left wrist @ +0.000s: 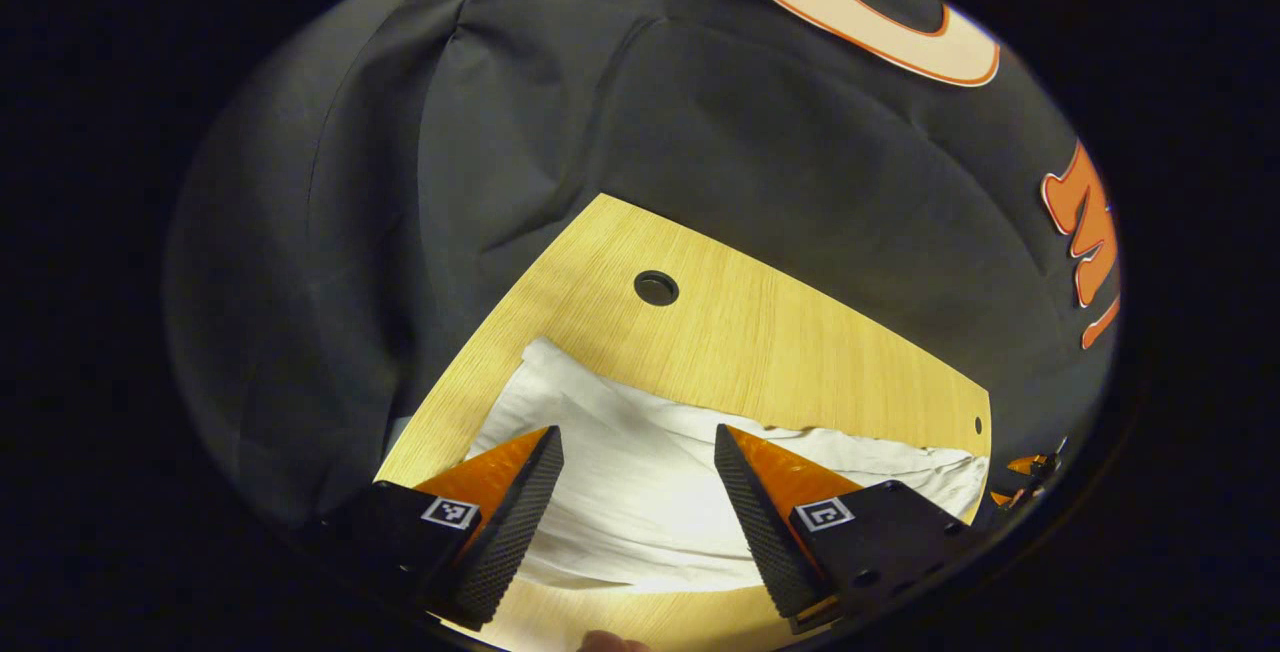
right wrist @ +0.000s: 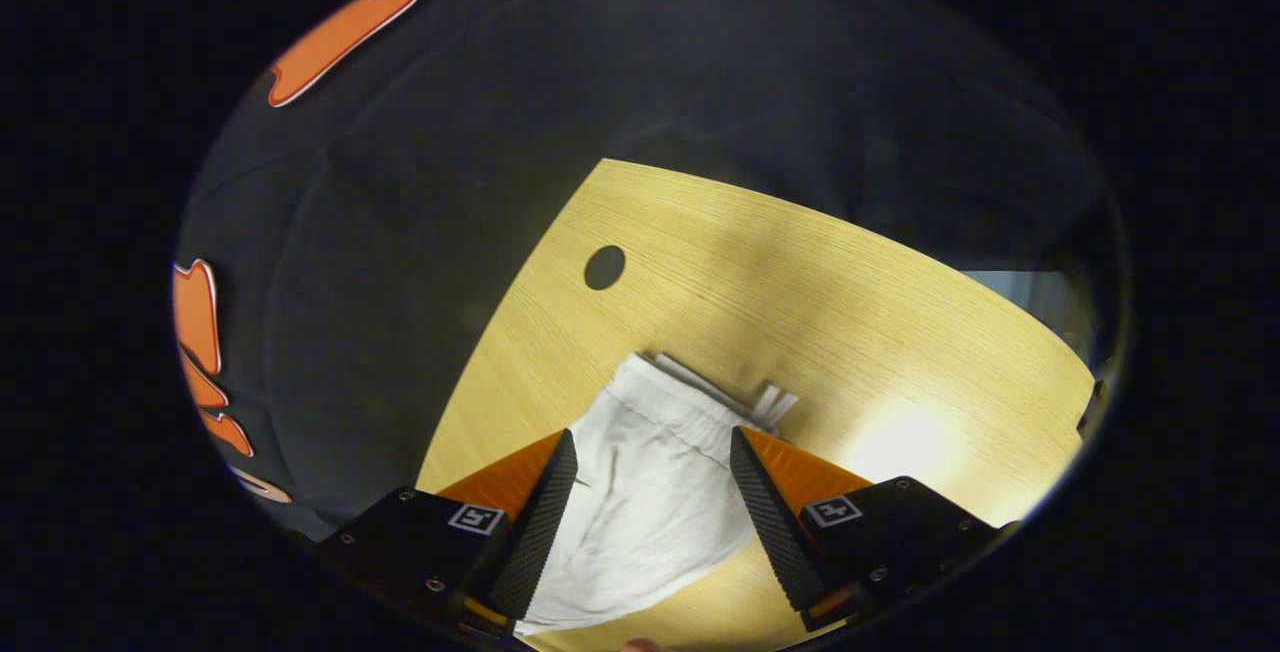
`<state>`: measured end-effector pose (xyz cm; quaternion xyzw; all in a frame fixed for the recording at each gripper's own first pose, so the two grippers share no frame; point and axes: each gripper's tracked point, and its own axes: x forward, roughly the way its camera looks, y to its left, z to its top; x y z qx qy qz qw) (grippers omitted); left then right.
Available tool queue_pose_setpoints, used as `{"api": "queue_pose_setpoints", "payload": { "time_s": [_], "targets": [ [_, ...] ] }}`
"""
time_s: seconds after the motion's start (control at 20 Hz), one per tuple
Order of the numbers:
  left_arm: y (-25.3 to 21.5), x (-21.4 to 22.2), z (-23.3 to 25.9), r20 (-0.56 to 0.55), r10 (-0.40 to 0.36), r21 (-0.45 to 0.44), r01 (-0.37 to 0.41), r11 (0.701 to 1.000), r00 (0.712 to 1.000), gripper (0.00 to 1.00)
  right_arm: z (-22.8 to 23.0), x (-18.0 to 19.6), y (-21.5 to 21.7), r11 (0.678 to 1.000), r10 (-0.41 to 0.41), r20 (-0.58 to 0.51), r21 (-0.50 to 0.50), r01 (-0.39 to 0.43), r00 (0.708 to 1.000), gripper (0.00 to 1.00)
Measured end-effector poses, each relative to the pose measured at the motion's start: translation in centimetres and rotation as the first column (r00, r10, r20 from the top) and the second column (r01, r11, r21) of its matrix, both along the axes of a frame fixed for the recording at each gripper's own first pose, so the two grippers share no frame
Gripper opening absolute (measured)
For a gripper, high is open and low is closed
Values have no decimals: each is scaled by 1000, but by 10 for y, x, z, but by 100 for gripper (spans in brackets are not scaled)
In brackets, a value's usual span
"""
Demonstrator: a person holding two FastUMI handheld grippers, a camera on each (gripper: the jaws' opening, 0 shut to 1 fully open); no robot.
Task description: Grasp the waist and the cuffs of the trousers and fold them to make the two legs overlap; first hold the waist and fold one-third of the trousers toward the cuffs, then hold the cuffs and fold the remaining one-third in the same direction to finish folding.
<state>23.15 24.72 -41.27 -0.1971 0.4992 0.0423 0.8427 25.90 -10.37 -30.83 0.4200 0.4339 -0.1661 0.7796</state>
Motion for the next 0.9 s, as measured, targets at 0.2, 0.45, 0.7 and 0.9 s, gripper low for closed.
{"api": "queue_pose_setpoints", "payload": {
  "time_s": [0.2, 0.45, 0.7, 0.9],
  "targets": [
    [-19, -11, 27, 30, -56, 15, 56, 998, 998, 96, -24, -23, -6, 1000, 3, -73, -4, -4, 997, 98],
    [-48, -24, 55, 76, -81, 34, 79, 996, 994, 100, -49, -31, 3, 999, -1, -110, 53, 6, 994, 98],
    [-80, -41, 81, 93, -148, 96, 139, 986, 985, 100, -65, -28, 5, 997, -6, -113, 78, 15, 994, 98],
    [-94, -70, 91, 35, -169, 116, 164, 980, 985, 100, -74, -23, 9, 995, 3, -121, 101, 10, 993, 98]
  ]
}}
